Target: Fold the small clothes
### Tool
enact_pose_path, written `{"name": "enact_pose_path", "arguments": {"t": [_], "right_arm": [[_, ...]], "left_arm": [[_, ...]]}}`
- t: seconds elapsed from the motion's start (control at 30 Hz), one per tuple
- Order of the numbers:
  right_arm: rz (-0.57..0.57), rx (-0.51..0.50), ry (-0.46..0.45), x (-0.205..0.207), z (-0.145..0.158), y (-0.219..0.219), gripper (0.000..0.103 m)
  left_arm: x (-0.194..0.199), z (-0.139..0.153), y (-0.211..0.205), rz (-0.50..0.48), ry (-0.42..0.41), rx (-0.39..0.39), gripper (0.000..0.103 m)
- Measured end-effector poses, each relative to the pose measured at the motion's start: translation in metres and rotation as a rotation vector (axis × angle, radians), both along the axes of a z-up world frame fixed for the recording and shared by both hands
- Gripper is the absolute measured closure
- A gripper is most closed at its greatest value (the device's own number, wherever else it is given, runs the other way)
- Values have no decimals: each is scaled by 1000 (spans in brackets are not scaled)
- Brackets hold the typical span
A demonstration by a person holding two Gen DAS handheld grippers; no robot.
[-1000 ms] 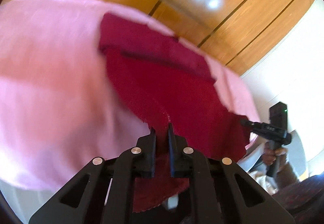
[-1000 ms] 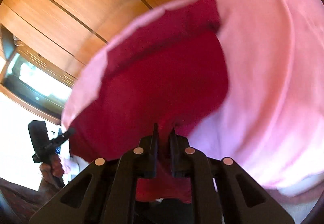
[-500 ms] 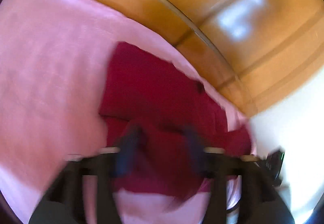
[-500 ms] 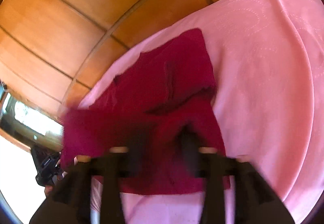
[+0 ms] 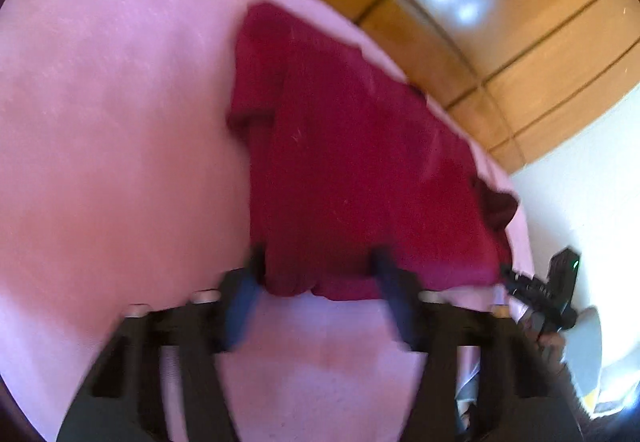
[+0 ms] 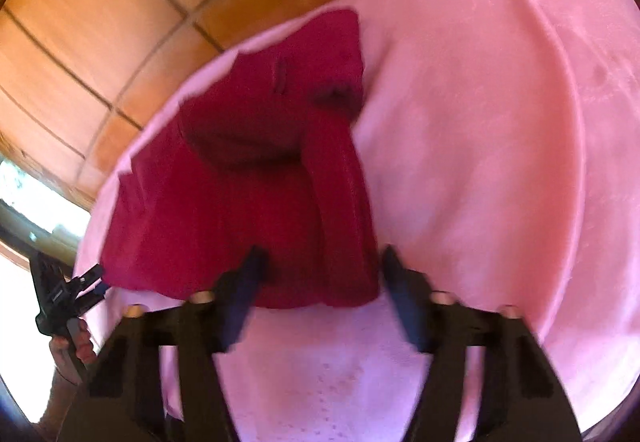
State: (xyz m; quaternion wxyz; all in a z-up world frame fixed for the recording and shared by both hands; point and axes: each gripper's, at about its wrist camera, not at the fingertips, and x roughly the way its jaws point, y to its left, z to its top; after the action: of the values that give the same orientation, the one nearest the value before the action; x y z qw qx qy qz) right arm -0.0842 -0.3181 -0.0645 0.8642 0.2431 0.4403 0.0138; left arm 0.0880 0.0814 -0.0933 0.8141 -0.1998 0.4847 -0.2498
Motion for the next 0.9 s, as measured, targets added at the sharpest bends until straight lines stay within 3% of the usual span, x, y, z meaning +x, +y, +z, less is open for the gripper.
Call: {"name": "enact_pose_path", "arguments": {"t": [0.07, 0.17, 0.37, 0.63, 0.73, 0.77, 0.8, 0.87, 0.9], "right_arm": [[6, 2, 0, 2, 3, 4, 71], [22, -7, -21, -1, 9, 3, 80], [53, 47, -57, -31, 26, 4, 83], [97, 60, 35, -91, 14, 10, 83], [102, 26, 58, -94, 11, 15, 80], [93, -15, 61, -91, 15, 16, 68], [88, -35, 58, -89, 18, 15, 51], [95, -117, 8, -84, 36, 18, 43], [108, -171, -10, -82, 43, 21, 43]], "left_arm": [[-4, 2, 0, -2, -18, -28, 79], [-13, 13, 0, -14, -59, -13, 84], [-48, 20, 10, -41, -81, -3, 86], [-123, 8, 26, -55, -27, -16, 86], [-135, 10, 27, -56, -27, 12, 82], [-136, 16, 26, -74, -48, 27, 76], [-136, 22, 25, -77, -71, 42, 55], [-133, 35, 28, -56, -123, 41, 35], [-128, 42, 31, -39, -147, 29, 35]]}}
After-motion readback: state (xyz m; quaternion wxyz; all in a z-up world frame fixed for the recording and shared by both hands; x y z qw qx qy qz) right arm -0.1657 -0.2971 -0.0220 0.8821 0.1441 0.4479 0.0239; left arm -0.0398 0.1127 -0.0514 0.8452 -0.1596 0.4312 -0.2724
